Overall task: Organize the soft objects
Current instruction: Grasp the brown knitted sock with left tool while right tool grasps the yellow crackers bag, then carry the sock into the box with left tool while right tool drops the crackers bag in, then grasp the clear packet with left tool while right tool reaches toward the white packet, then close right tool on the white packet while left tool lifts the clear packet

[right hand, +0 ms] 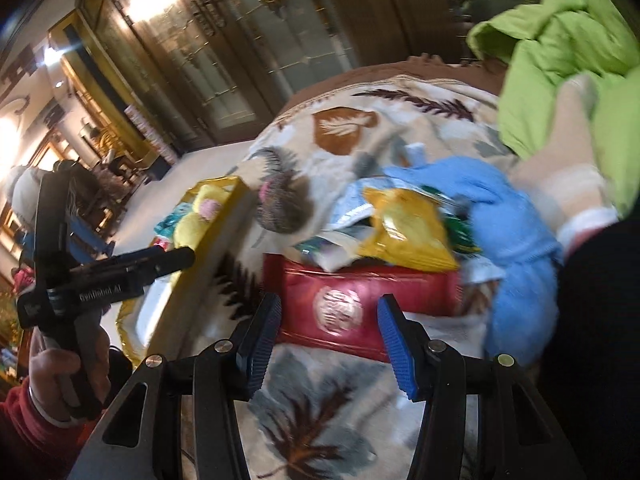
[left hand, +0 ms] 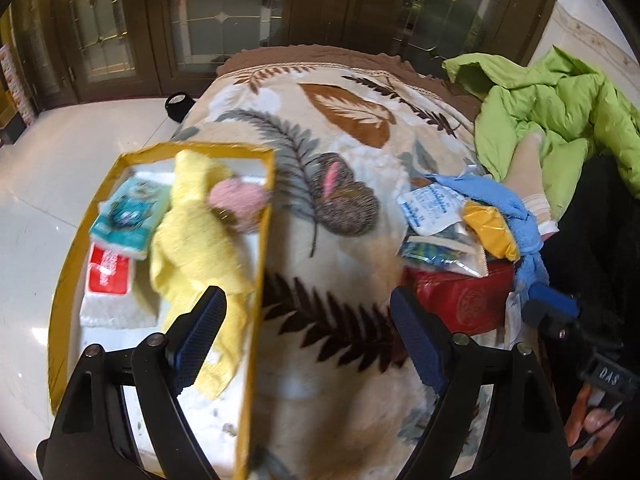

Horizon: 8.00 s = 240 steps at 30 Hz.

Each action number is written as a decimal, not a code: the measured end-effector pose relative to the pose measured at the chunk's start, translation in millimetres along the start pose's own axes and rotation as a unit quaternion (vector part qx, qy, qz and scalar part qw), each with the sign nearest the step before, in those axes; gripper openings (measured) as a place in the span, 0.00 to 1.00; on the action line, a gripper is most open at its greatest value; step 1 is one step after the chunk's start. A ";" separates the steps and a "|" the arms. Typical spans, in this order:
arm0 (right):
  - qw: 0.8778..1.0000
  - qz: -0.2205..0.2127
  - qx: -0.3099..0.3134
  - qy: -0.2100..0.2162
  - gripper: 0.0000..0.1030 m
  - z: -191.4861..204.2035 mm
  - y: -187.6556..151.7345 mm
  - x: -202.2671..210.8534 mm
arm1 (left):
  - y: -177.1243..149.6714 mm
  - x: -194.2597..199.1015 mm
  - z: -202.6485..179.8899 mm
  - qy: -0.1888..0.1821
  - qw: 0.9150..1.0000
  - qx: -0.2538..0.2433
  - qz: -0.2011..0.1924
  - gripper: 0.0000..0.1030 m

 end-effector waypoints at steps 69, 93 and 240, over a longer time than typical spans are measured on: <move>0.986 0.041 -0.164 0.015 0.47 -70.6 45.4 -47.8 | 68.4 -129.5 -53.0 0.059 0.992 -0.012 0.108 0.51; 0.991 0.037 -0.109 0.063 0.47 14.8 54.3 -43.6 | 46.1 -24.4 8.9 0.007 0.998 0.016 0.059 0.51; 0.983 0.141 -0.094 0.075 0.67 -22.1 -44.2 -58.6 | 25.2 -100.9 -96.1 -0.128 0.973 -0.033 0.187 0.77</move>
Point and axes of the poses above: each gripper's, at about its wrist camera, not at the fingertips, and x roughly against the way its jaws point, z to its left, y to its top, the point moved 4 cm from there along -x, roughly the way its jaws point, and after that the axes turned 3 degrees about x, right-handed, at the moved point
